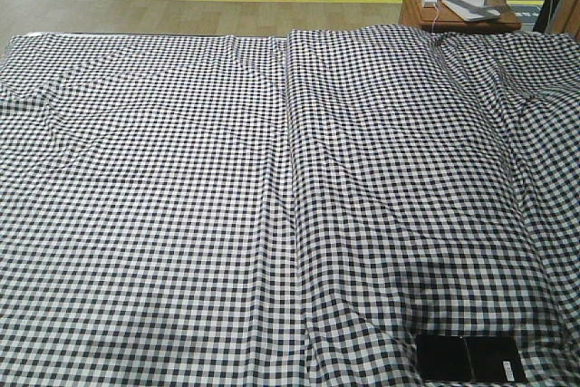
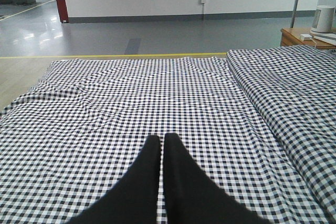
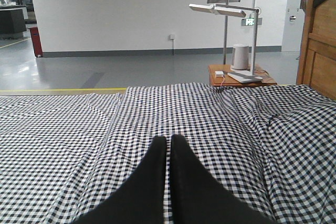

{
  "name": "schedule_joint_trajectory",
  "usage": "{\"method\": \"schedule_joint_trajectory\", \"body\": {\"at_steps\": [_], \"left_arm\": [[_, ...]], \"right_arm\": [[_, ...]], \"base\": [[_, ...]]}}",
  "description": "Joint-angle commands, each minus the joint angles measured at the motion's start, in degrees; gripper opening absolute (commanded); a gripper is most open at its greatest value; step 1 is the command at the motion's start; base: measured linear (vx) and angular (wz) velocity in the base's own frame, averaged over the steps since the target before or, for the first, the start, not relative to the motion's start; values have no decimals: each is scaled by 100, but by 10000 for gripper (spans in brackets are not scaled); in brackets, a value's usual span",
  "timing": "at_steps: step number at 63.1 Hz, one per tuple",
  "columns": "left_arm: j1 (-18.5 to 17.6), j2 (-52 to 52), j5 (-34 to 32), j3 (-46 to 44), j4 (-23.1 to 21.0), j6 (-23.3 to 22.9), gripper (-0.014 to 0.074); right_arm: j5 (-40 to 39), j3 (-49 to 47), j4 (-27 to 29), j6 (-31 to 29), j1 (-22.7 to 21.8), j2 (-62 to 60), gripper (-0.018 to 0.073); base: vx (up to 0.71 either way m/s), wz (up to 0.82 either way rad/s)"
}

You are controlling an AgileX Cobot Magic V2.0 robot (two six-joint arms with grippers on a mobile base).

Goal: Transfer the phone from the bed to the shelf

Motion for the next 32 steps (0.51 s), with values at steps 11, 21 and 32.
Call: {"method": "schedule_joint_trajectory", "body": {"at_steps": [11,21,32], "left_arm": [[4,-41,-426,37,-54,0,1],[4,-41,-426,37,-54,0,1],[4,-41,-426,37,-54,0,1]], "right_arm": [[-425,50,-3,-46,-25,-62,-2],[-479,50,-3,-46,-25,-62,-2],[-1194,40,-3,-46,-25,-62,-2]], "base": [[0,0],[0,0],[0,0]]}}
